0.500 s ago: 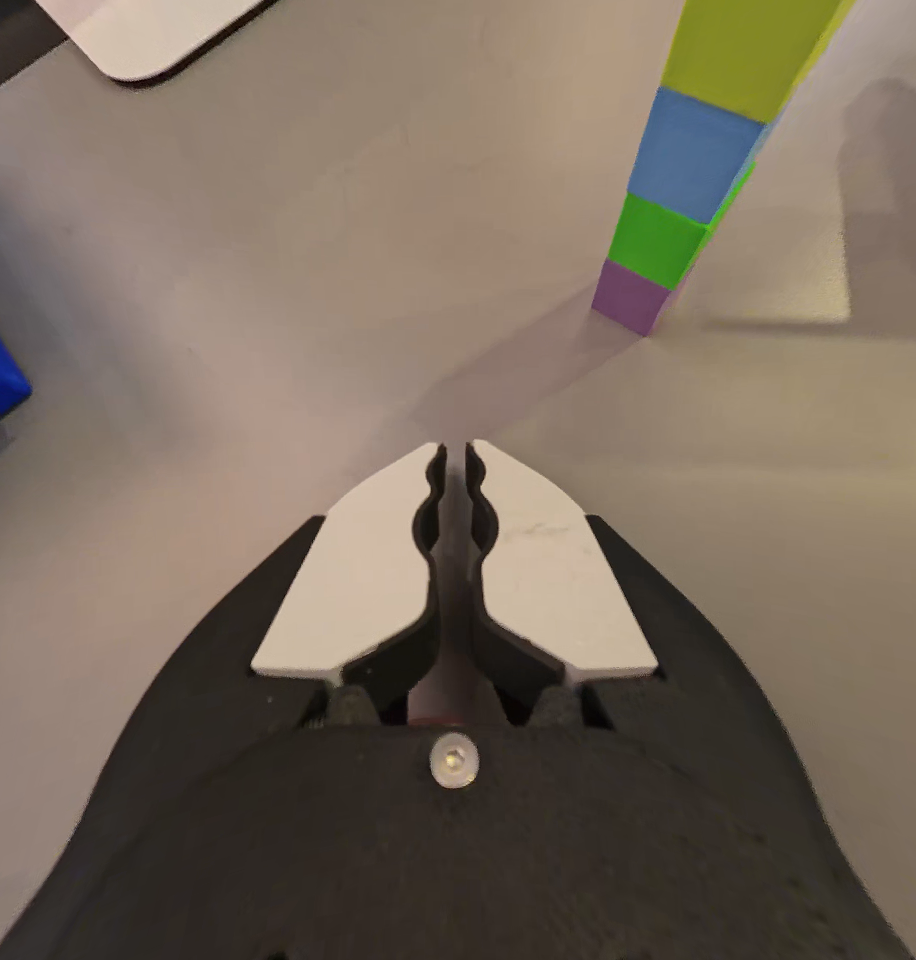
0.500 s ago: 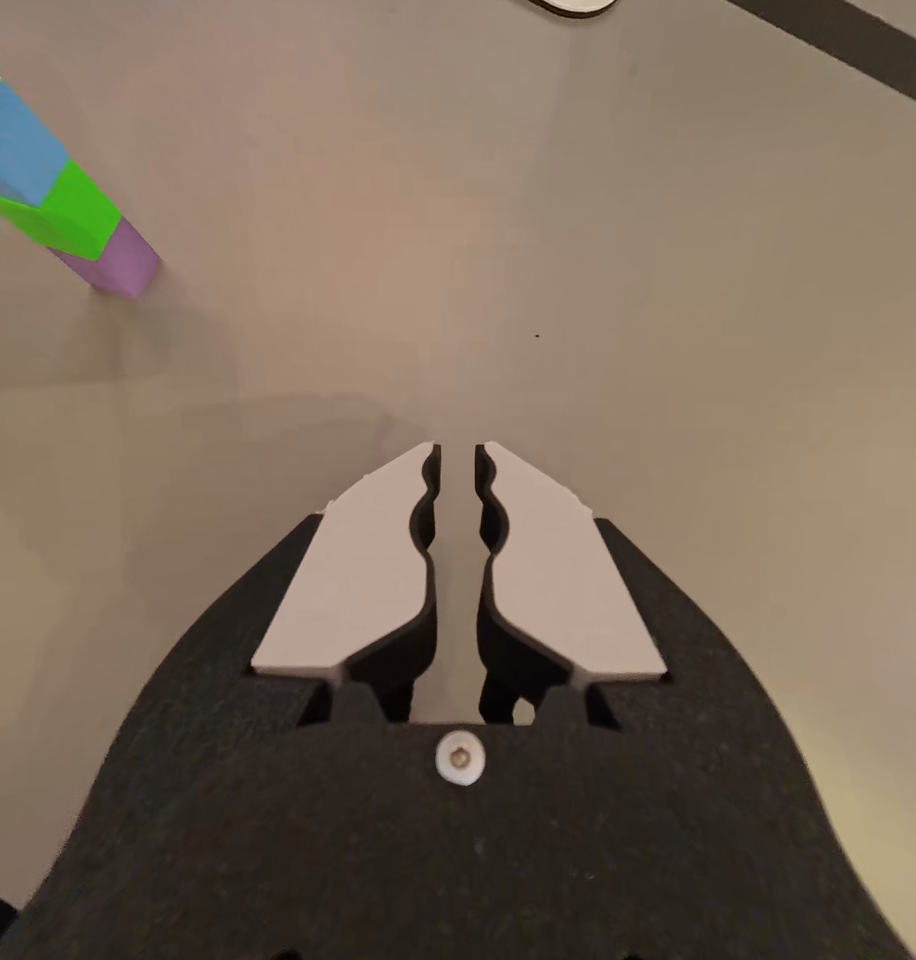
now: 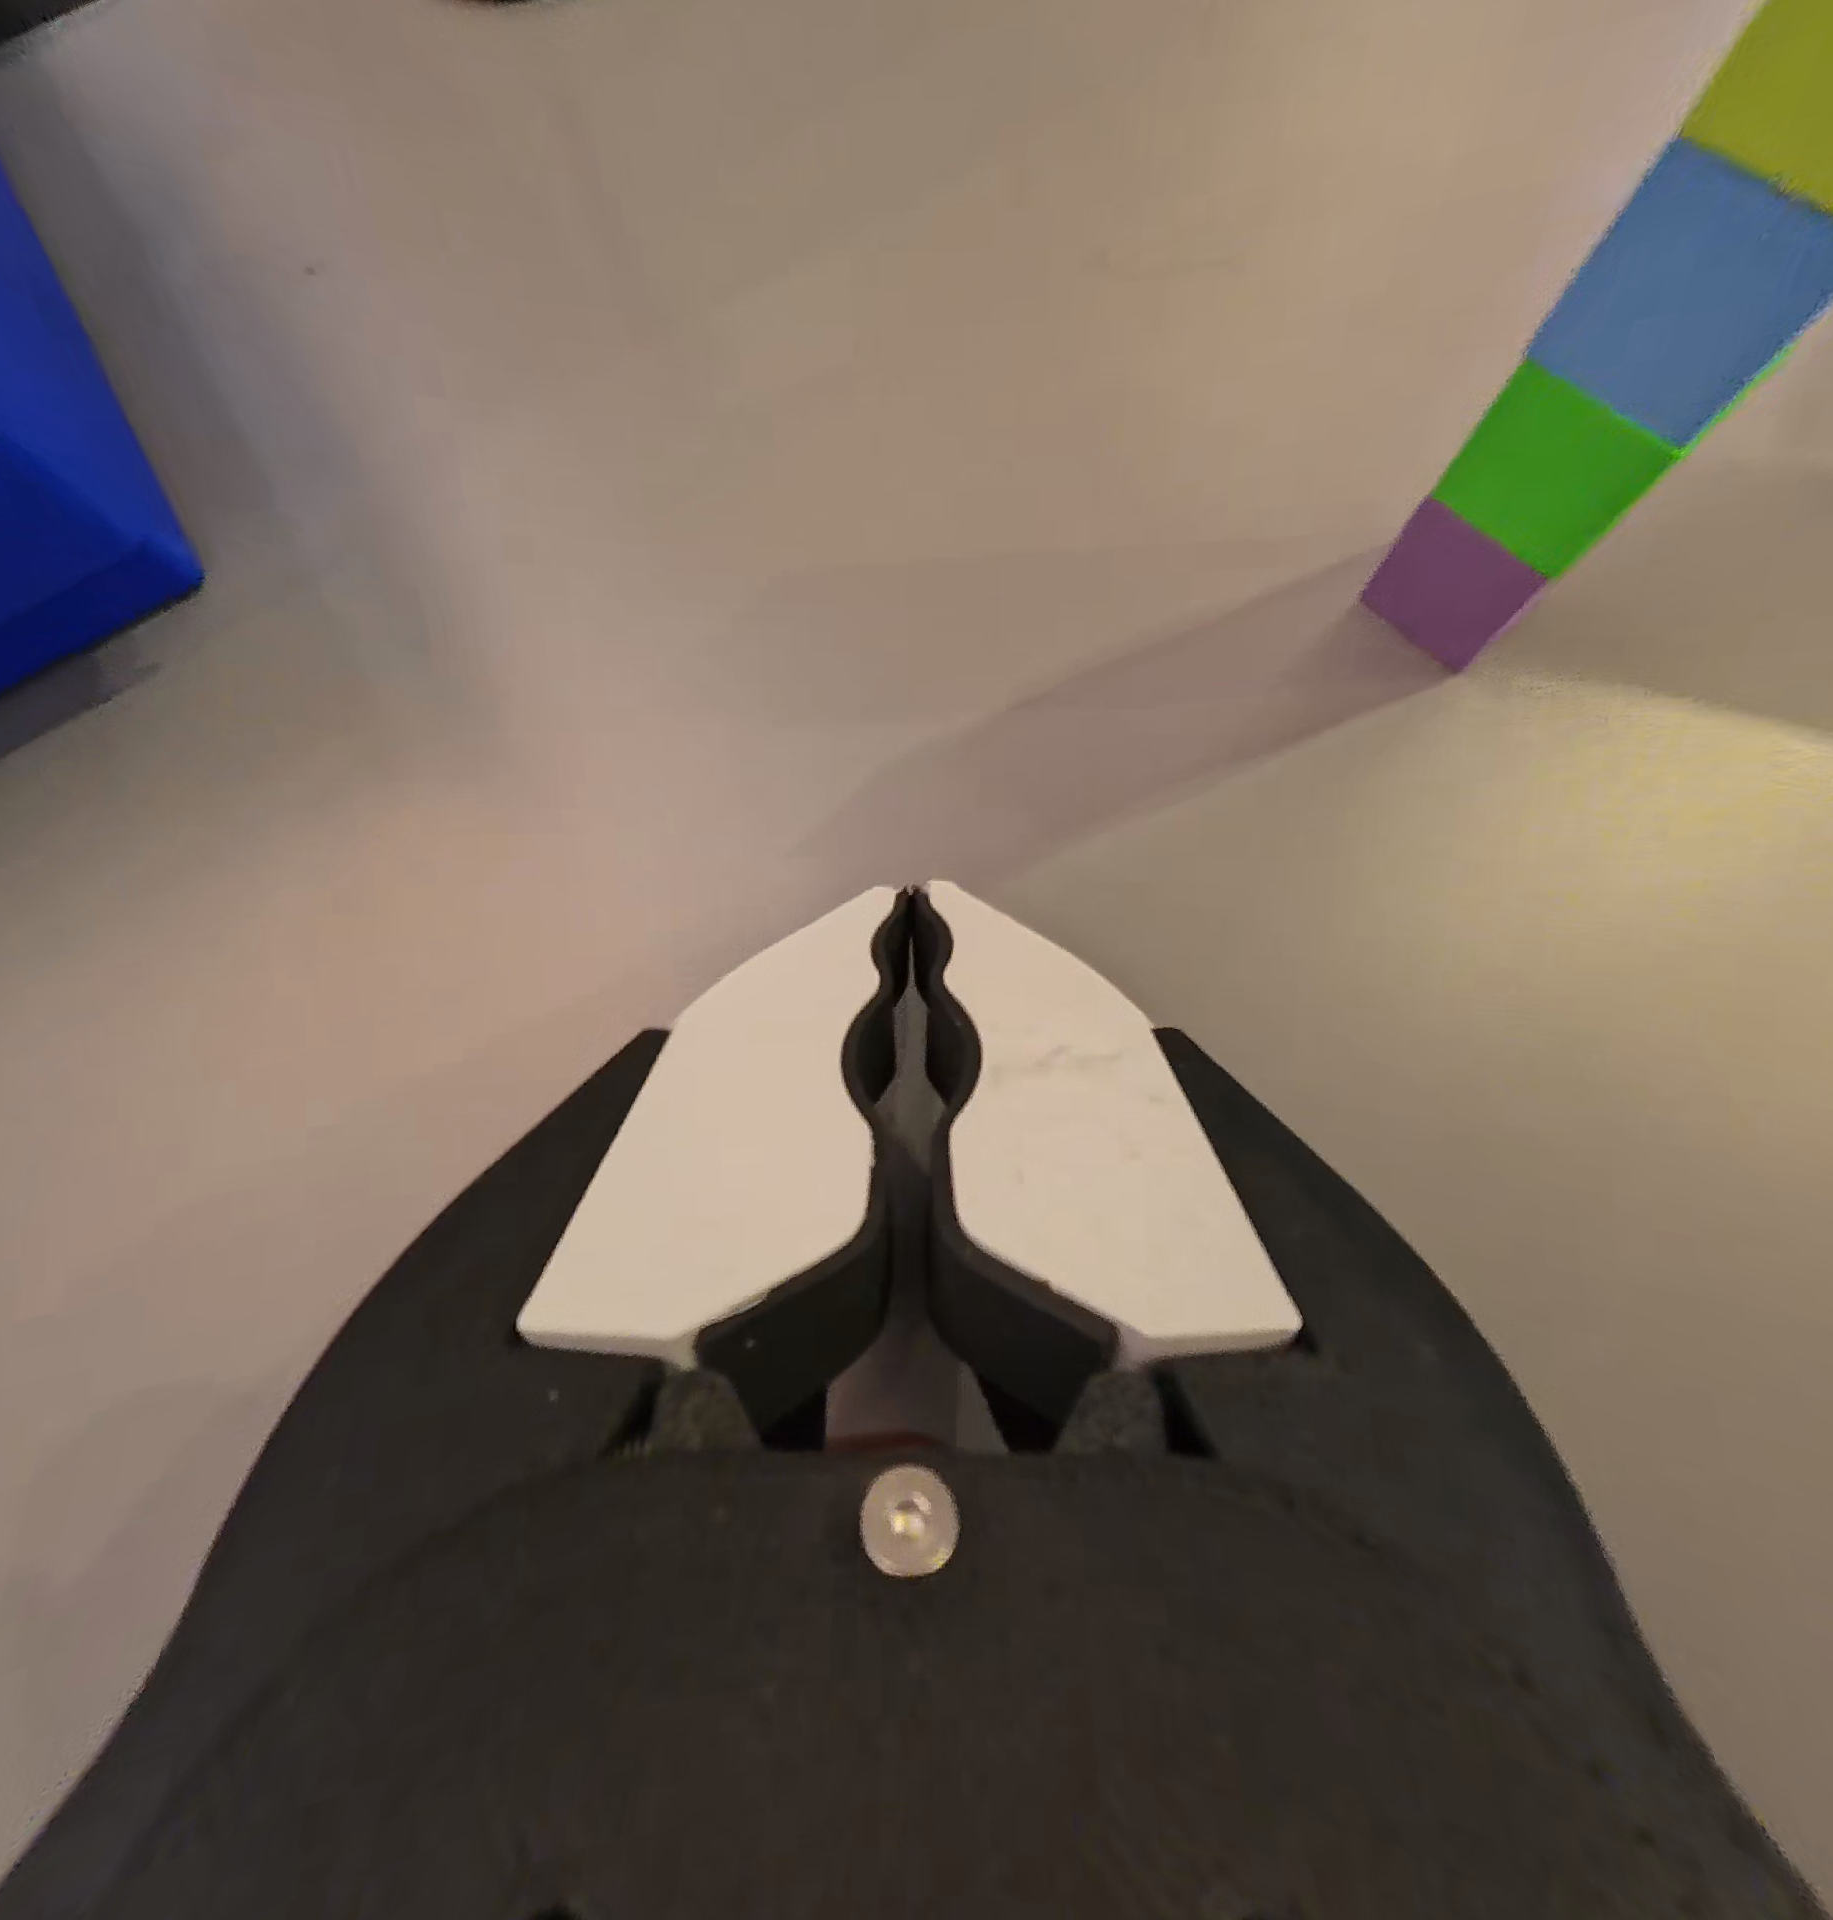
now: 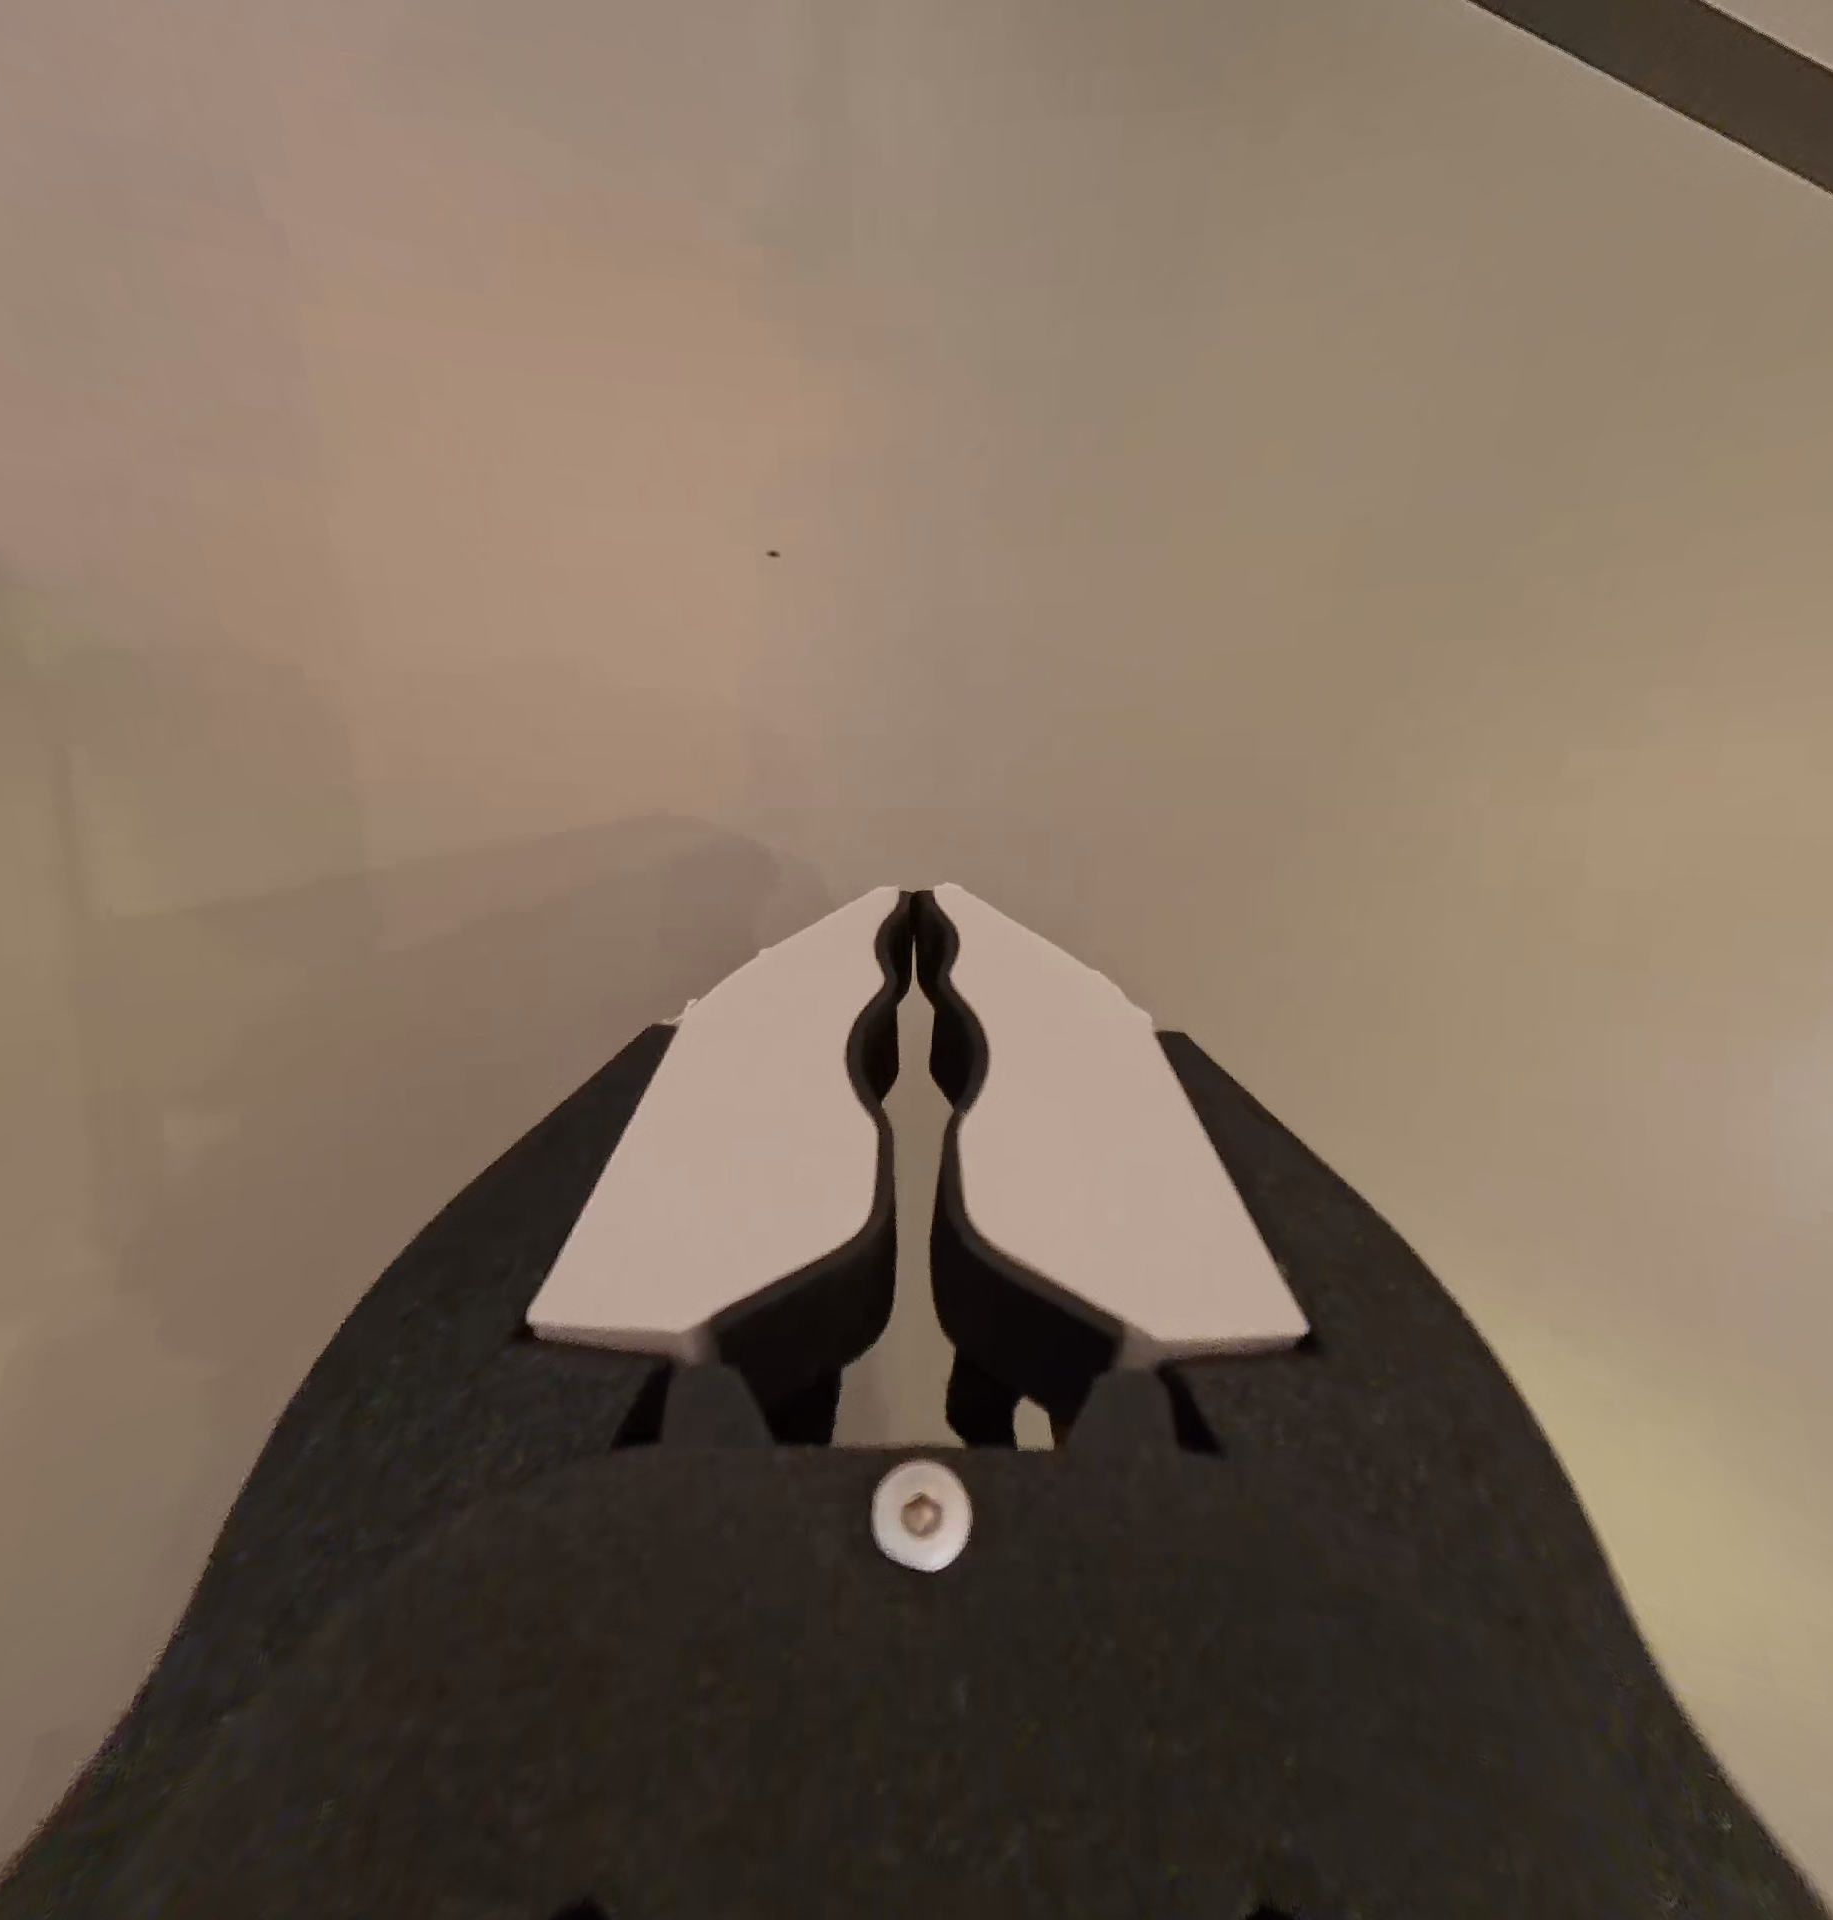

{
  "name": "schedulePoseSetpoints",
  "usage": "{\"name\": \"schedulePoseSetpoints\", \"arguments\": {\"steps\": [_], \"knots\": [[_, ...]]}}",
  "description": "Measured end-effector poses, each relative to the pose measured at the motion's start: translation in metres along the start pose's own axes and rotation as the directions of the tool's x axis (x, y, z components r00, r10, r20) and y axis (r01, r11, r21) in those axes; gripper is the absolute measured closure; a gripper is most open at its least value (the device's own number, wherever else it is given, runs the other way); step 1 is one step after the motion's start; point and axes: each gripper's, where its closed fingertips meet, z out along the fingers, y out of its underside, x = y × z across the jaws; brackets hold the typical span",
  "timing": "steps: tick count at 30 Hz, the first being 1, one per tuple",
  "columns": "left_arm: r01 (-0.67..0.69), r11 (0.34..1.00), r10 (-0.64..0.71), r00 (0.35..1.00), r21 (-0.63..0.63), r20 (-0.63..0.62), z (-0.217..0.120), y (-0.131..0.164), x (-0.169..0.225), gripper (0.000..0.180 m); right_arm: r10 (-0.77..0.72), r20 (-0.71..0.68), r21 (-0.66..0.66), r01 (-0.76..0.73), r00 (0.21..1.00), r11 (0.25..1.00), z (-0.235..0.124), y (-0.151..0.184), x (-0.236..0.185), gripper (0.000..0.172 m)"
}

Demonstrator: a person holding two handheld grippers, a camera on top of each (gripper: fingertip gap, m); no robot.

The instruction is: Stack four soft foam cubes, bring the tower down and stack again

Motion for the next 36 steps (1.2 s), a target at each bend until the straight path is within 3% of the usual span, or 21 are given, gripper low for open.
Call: {"name": "schedulePoseSetpoints", "arguments": {"steps": [3, 7, 12, 19, 24, 29, 32, 36], "knots": [[0.065, 0.998, -0.065, 0.995, -0.005, 0.078, -0.005, 0.005, -0.021, 0.18, 0.015, -0.014, -0.009, -0.015, 1.0, 1.0, 0.002, 0.004, 0.012, 0.172], [0.061, 0.998, -0.053, 0.981, -0.034, 0.184, -0.01, 0.014, -0.043, 0.18, 0.017, -0.025, -0.024, -0.018, 1.0, 1.0, 0.006, 0.009, 0.019, 0.172], [0.153, 0.988, -0.146, 0.976, -0.032, 0.16, -0.016, 0.017, -0.055, 0.18, 0.012, -0.024, -0.034, -0.013, 1.0, 0.999, 0.008, 0.011, 0.019, 0.172], [0.173, 0.983, -0.162, 0.976, -0.067, 0.145, -0.018, 0.025, -0.061, 0.18, 0.052, -0.004, -0.054, -0.052, 0.999, 0.997, 0.009, 0.014, 0.02, 0.172], [0.166, 0.983, -0.154, 0.978, -0.078, 0.14, -0.037, 0.019, -0.075, 0.18, 0.131, 0.012, -0.105, -0.129, 0.991, 0.986, 0.004, 0.012, 0.012, 0.172], [0.183, 0.982, -0.171, 0.968, -0.05, 0.185, -0.07, 0.029, -0.104, 0.18, 0.215, 0.068, -0.211, -0.197, 0.974, 0.957, 0.014, 0.005, -0.017, 0.172], [0.259, 0.966, -0.254, 0.952, -0.008, 0.171, -0.082, 0.037, -0.119, 0.18, 0.21, 0.133, -0.322, -0.158, 0.969, 0.933, 0.031, 0.004, -0.058, 0.172], [0.298, 0.955, -0.295, 0.943, 0.007, 0.156, -0.082, 0.043, -0.129, 0.18, 0.157, 0.217, -0.35, -0.073, 0.964, 0.934, 0.049, -0.028, -0.127, 0.172]]}}
